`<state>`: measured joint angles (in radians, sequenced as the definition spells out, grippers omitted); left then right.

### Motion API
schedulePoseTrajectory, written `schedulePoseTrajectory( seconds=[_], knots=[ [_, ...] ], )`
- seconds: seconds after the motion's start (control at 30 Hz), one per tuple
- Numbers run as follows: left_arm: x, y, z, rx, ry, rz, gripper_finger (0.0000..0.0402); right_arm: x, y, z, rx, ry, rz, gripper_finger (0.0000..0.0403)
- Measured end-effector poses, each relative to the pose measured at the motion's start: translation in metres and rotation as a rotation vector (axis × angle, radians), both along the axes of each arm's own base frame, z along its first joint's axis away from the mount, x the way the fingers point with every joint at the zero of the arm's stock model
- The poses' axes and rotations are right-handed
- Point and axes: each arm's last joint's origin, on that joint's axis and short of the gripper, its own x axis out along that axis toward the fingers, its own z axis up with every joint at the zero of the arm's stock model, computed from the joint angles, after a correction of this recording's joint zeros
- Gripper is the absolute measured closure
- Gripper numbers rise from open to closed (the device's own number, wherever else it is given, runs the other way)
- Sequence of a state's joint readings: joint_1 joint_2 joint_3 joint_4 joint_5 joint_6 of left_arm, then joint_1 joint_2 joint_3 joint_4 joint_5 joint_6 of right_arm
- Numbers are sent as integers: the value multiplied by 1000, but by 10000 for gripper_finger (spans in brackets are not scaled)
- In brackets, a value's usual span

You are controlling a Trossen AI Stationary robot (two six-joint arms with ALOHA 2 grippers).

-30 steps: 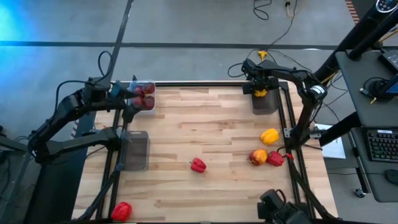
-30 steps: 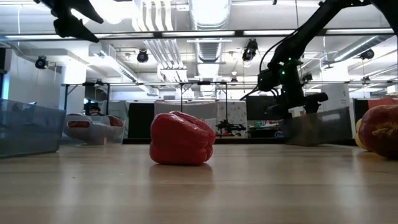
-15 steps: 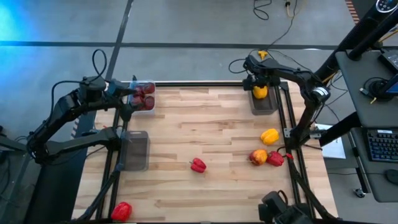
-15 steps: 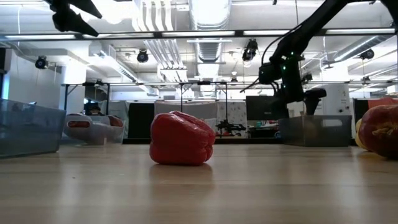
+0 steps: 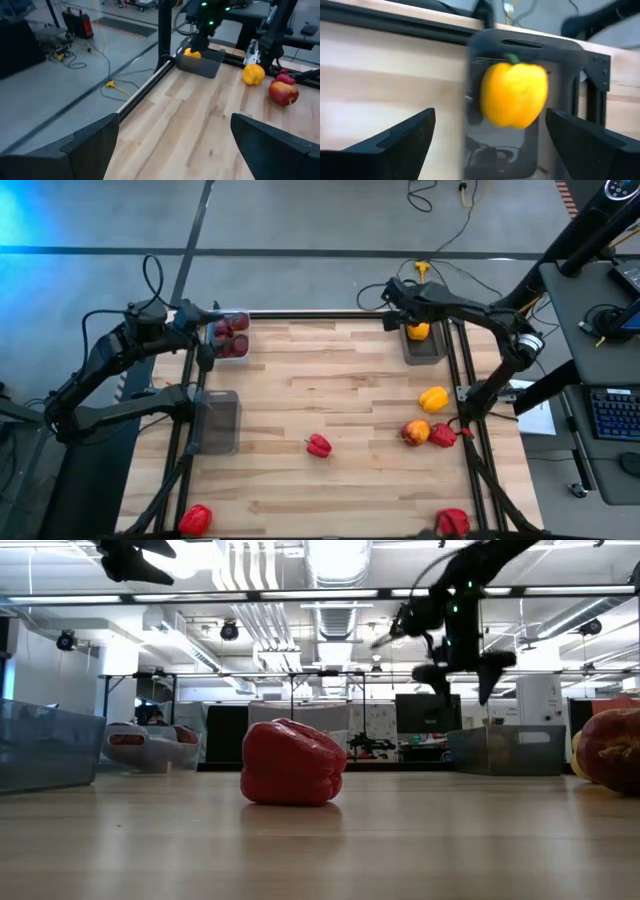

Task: Sort produce into baskets
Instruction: Put the yellow bell pepper into the top black bin

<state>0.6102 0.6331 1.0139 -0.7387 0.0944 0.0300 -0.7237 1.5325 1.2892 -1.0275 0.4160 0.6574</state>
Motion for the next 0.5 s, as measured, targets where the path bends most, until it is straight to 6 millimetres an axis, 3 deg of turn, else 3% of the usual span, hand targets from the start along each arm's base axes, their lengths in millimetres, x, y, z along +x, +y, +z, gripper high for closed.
schedulePoseTrajectory(
  seconds=[0.13,0.27,0.5],
  knots=[
    [2,1,-2,57,-4,-30,36,15,35,19,-48,-85,52,34],
    [6,-3,-5,2,-56,-193,36,27,75,35,-74,-180,120,34],
    [23,-2,-38,-191,-106,-508,36,41,139,50,-131,-280,216,34]
  ],
)
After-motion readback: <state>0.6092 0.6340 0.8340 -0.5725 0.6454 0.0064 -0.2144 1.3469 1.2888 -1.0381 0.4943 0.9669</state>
